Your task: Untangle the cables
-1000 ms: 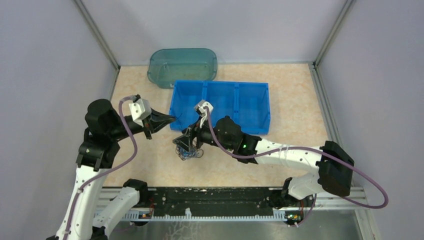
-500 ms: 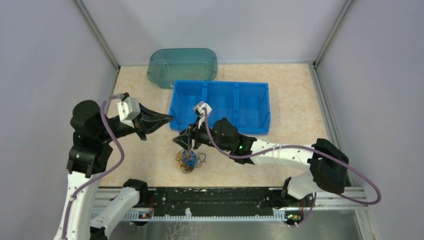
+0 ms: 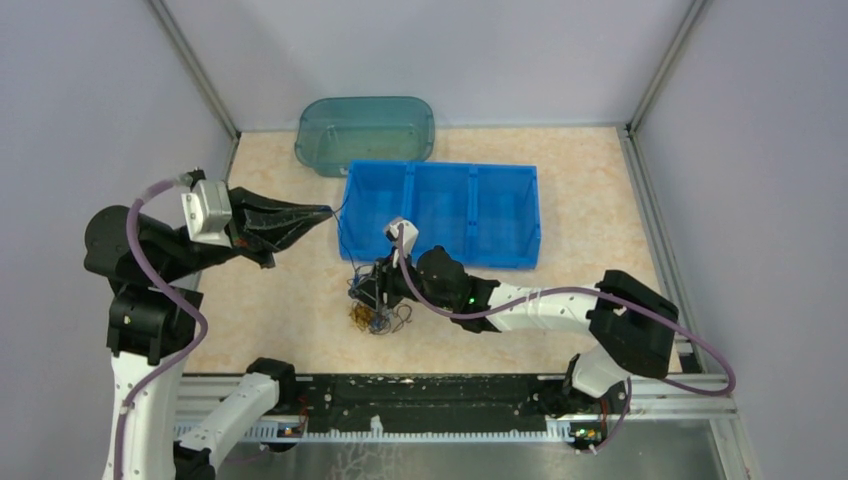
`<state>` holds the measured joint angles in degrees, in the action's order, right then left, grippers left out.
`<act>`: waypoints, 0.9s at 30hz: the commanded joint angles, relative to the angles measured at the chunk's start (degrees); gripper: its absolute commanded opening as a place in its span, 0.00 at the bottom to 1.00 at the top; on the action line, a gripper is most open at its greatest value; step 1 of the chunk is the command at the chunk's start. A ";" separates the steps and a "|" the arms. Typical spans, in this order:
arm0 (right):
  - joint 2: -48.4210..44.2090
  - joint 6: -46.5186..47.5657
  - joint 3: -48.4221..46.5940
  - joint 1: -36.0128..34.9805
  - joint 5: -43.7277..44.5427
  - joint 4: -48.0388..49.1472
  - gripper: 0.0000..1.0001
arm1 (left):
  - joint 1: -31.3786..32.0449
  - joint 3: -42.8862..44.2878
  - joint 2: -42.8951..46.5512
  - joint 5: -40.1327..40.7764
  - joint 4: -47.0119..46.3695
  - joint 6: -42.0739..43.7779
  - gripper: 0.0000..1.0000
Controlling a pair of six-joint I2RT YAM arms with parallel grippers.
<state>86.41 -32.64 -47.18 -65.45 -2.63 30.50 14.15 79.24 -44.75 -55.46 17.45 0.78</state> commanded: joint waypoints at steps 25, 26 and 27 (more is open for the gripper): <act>5.65 -3.52 4.99 -1.46 2.37 4.36 0.42 | -0.88 20.86 -5.02 22.40 -23.30 1.63 0.00; 5.56 -3.69 5.89 -1.50 2.68 4.39 0.41 | -1.17 21.22 -5.20 24.90 -25.45 2.84 0.00; 5.46 -3.78 6.44 -1.52 2.94 4.53 0.41 | -1.37 21.74 -5.50 27.10 -27.20 4.14 0.00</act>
<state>91.64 -35.59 -42.89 -66.32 -1.65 32.93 13.65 98.89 -49.76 -41.19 0.43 -0.75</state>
